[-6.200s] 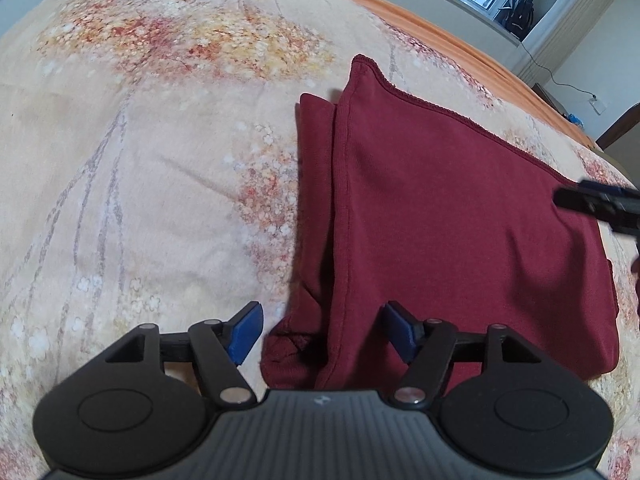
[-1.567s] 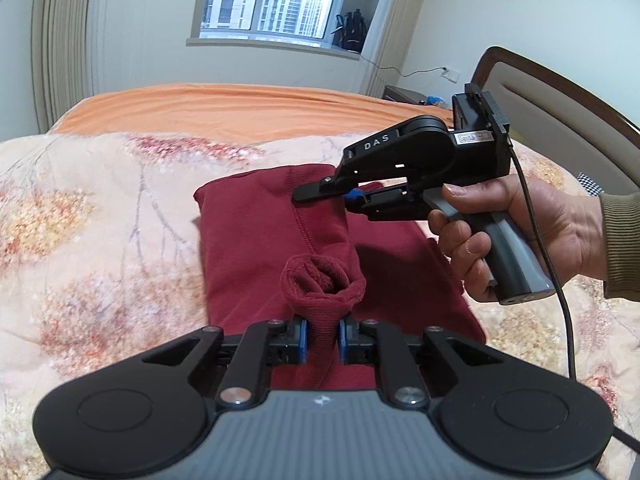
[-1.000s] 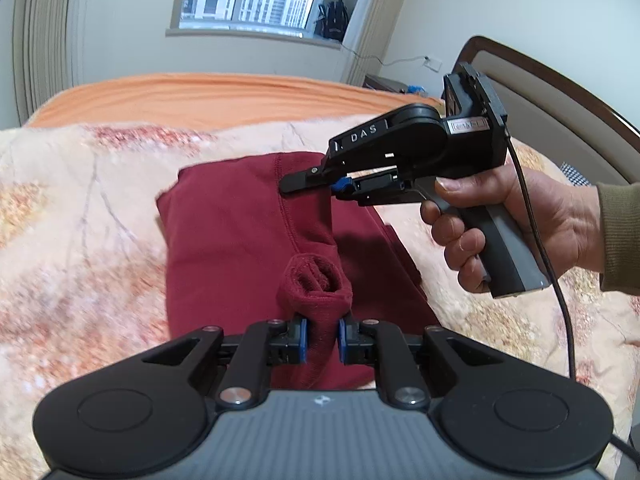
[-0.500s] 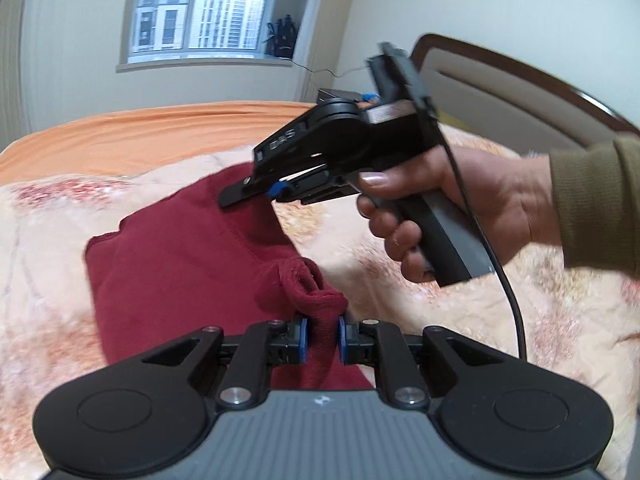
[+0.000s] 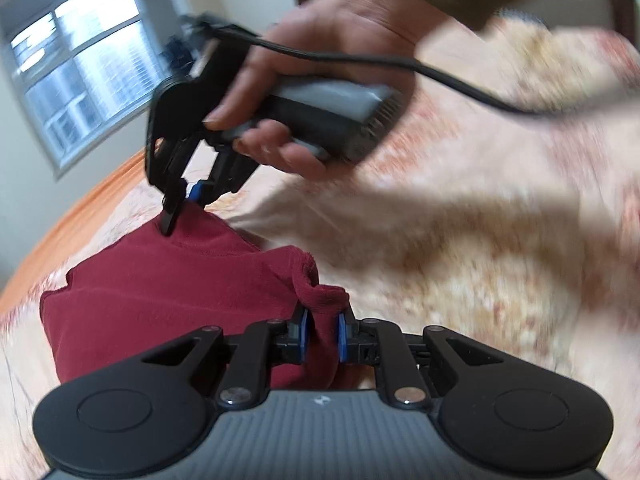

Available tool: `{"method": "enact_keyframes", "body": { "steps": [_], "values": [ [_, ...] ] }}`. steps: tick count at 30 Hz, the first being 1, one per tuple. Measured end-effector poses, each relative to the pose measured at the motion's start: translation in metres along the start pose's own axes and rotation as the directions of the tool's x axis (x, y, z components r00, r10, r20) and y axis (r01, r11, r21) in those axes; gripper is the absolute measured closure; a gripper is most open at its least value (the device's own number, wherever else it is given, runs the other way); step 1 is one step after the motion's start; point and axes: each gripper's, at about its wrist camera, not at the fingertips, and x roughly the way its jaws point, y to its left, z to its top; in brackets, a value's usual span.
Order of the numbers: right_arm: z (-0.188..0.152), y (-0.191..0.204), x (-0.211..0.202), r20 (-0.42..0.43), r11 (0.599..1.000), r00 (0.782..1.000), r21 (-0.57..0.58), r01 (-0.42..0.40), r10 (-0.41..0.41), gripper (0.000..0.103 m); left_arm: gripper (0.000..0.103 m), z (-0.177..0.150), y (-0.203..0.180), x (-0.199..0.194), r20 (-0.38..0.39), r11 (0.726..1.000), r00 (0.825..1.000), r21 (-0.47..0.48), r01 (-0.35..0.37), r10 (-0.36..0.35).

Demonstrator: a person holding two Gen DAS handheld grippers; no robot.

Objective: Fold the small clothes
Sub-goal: 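Fold the held edge over the shirt with the right tool and release, then open the left tool and withdraw both tools from the folded shirt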

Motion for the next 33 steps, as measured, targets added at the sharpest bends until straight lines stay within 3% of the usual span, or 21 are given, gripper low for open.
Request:
{"method": "enact_keyframes", "body": {
  "steps": [2,4,7,10,12,14,18,20,24,26,30,33],
  "values": [
    [0.0,-0.001,-0.001,-0.004,1.0,1.0,0.0,-0.007,0.007,0.091,0.088,-0.001,-0.003,0.001,-0.001,1.0,1.0,0.006,0.007,-0.007],
    [-0.001,0.002,-0.003,-0.007,1.0,1.0,-0.005,-0.015,0.014,0.089,0.088,-0.001,0.004,-0.001,0.011,0.998,1.0,-0.052,0.027,-0.026],
    [0.001,0.002,-0.006,-0.019,0.999,0.999,0.028,-0.034,0.035,0.078,0.085,-0.002,0.022,-0.01,0.027,0.983,0.997,-0.164,0.081,-0.078],
    [0.0,0.007,-0.019,-0.011,0.998,0.998,0.01,-0.063,0.063,0.063,0.079,-0.008,0.035,-0.02,0.04,0.968,0.994,-0.228,0.106,-0.1],
    [-0.005,0.014,-0.035,0.001,0.997,0.997,-0.04,-0.073,0.073,0.061,0.067,-0.012,0.044,-0.025,0.037,0.963,0.994,-0.248,0.107,-0.101],
    [-0.014,0.019,-0.048,0.004,0.994,0.998,-0.088,-0.068,0.069,0.06,0.064,-0.02,0.051,-0.032,0.041,0.958,0.994,-0.264,0.109,-0.102],
    [-0.047,0.033,-0.081,0.025,0.977,0.992,-0.178,-0.115,0.121,0.07,0.064,-0.037,0.071,-0.048,0.039,0.948,0.997,-0.307,0.08,-0.071],
    [-0.068,0.037,-0.091,0.013,0.969,0.989,-0.202,-0.139,0.144,0.087,0.064,-0.046,0.089,-0.048,0.029,0.916,0.998,-0.396,0.064,-0.057],
    [-0.108,0.033,-0.09,-0.045,0.971,0.99,-0.196,-0.137,0.131,0.092,0.064,-0.056,0.125,-0.039,0.013,0.824,0.999,-0.565,0.041,-0.041],
    [-0.124,0.028,-0.087,-0.066,0.976,0.993,-0.191,-0.107,0.096,0.092,0.064,-0.059,0.14,-0.039,0.003,0.795,0.999,-0.606,0.035,-0.042],
    [-0.145,0.013,-0.084,-0.101,0.985,0.994,-0.161,-0.055,0.04,0.092,0.064,-0.058,0.149,-0.025,-0.019,0.77,0.999,-0.638,0.026,-0.049],
    [-0.149,0.009,-0.094,-0.094,0.99,0.994,-0.122,-0.07,0.059,0.092,0.064,-0.057,0.153,-0.023,-0.023,0.763,0.998,-0.646,0.027,-0.055]
  ]
}}
